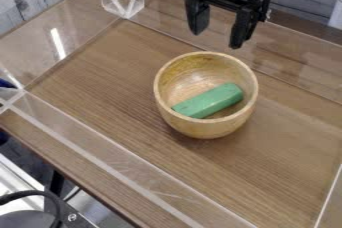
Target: Remove the green block from inside the brown bowl and put it on the table
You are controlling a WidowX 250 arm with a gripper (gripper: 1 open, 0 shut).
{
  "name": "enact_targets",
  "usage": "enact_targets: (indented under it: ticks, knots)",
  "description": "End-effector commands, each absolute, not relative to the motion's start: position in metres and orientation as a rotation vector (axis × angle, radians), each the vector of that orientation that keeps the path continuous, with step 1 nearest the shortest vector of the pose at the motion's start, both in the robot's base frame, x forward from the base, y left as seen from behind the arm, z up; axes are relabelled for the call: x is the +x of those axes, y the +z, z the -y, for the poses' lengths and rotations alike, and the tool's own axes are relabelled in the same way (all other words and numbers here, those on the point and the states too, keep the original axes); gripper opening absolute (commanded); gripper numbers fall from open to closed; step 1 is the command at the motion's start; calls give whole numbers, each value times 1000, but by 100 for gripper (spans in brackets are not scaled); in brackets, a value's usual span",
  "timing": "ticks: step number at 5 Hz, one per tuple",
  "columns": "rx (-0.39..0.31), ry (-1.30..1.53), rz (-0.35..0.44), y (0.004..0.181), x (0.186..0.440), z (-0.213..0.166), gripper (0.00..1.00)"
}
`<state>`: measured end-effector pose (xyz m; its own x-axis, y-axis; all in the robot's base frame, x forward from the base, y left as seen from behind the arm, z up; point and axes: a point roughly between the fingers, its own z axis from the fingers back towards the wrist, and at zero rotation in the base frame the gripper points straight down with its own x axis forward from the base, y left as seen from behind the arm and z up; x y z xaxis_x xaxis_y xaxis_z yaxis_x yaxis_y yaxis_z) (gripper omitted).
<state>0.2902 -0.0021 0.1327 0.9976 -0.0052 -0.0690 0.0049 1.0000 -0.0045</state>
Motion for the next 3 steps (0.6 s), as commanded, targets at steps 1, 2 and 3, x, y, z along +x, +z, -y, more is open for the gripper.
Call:
enact_targets:
  ticks: [1, 2, 3]
  knots:
    - [3, -17, -94, 118, 286, 3, 100]
    - [12, -39, -117, 98, 278, 3, 100]
    - [14, -62, -119, 82, 276, 3, 100]
